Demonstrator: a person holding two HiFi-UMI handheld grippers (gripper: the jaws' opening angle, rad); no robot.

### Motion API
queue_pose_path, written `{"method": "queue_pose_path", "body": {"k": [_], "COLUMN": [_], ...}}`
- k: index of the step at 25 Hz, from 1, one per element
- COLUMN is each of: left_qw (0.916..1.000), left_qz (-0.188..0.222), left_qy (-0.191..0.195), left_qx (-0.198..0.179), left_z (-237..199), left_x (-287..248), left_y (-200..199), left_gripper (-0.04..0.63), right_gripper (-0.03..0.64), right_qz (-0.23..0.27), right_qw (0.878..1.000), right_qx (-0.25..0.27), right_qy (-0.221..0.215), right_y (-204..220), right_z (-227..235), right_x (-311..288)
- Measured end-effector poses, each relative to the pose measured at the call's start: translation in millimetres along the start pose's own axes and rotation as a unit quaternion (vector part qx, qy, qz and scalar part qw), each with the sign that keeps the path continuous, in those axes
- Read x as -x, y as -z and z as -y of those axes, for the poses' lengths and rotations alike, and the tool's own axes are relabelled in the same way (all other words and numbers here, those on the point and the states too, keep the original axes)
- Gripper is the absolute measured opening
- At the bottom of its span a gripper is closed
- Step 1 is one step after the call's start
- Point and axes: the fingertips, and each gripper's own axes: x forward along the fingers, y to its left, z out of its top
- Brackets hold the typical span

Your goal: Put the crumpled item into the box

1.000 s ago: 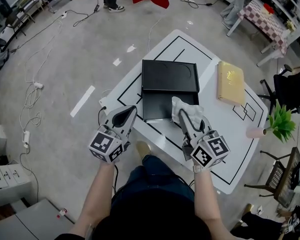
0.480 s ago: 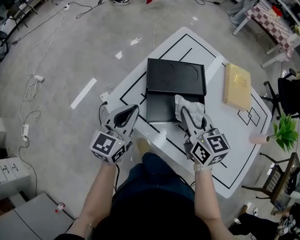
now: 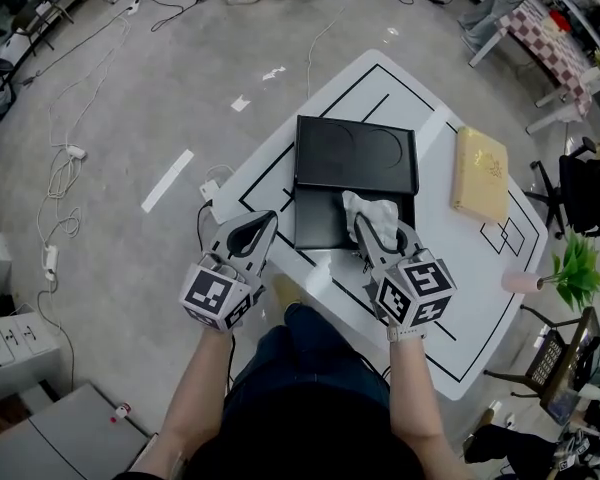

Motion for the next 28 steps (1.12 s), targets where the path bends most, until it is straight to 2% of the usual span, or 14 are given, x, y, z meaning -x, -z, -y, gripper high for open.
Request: {"method": "queue_pose_path", "body": {"k": [9,13,19,28], "left_qw": [0.9998,0.9998,0.9998,0.9999], "left_qz": [0.004,0.004,0.006,0.004], "left_qy": [-0.017,-0.02,-0.016,-0.009], "left_qx": [0.001,-0.008,-0.01,-0.005], "left_z": [-9,-10,-10,-8], "left_x": [-7,-16,-22,-32], "left_y": [2,0,-4,2], "left_gripper": [0.011,0.011,0.011,0.011], "right_gripper": [0.063,0.063,0.063,0.064], "right_qz": [-0.083,-0.106,-0.138,-0.191], "right_qw": [0.995,0.993,0.986,0.968], "right_qx": [0.054,0.058,0.09,0.161], "right_qy": [0.005,0.001,0.001,-0.034], "right_y": [20,29,35,46], "right_z": [6,7,6,-5], "right_x": [-15,-21,-26,-32]}}
